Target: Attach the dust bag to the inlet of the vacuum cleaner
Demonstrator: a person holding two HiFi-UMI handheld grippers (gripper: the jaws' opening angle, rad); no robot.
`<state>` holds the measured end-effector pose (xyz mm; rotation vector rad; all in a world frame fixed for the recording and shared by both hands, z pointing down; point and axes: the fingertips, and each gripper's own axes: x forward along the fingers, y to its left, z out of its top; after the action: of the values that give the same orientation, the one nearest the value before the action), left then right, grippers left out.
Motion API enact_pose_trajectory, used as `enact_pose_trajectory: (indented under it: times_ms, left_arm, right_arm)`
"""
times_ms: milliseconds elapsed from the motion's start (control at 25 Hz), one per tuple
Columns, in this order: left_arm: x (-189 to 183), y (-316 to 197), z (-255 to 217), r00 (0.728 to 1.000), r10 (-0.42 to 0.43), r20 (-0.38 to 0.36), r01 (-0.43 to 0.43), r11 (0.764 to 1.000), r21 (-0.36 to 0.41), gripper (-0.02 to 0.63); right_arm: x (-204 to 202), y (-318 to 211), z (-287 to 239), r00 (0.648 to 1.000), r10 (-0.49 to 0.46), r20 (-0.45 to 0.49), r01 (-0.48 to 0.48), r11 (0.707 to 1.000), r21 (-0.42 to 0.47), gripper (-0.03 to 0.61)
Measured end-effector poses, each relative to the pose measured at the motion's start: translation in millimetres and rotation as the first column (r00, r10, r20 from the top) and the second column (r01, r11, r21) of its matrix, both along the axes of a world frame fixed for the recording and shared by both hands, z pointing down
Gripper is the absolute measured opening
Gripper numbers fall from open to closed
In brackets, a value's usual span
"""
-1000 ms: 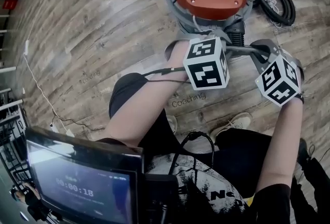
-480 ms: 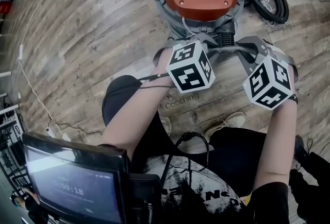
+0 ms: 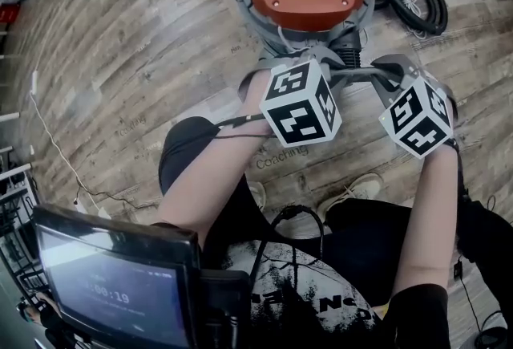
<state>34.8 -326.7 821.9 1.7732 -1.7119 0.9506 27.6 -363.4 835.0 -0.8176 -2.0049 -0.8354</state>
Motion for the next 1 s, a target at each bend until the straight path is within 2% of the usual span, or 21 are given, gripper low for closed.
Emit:
enact_pose_trajectory:
  times_ms: [240, 520, 680, 840, 1000]
  left_arm:
    - [-5, 9, 4, 0.994, -0.062, -0.091, 0.068, 0.996, 0.058, 0.031]
    - [-7, 17, 23, 0.982, -0.118, -0.149, 0.130, 0.989, 0.074, 0.031]
    - [-9, 18, 19, 0.988, -0.114, -0.105, 0.123, 0.989, 0.080, 0.031]
    - [-10, 11, 6, 0.994, -0.085, -0.062, 0.089, 0.994, 0.068, 0.033]
    - [-10, -6, -10, 0.999, -0.041, -0.026, 0.043, 0.997, 0.070, 0.034]
  right_arm:
    - [-4, 12, -11, 0.999, -0.025, 0.029, 0.027, 0.999, -0.038, 0.038]
    - [-10, 33, -32, 0.995, -0.067, 0.069, 0.065, 0.997, 0.028, 0.038]
    - [-9, 33, -35, 0.994, -0.071, 0.083, 0.070, 0.997, 0.020, 0.037]
    - [-5, 18, -27, 0.998, 0.011, 0.061, -0.007, 0.997, -0.074, 0.034]
    - [-6, -2, -11, 0.997, 0.075, 0.017, -0.073, 0.994, -0.086, 0.034]
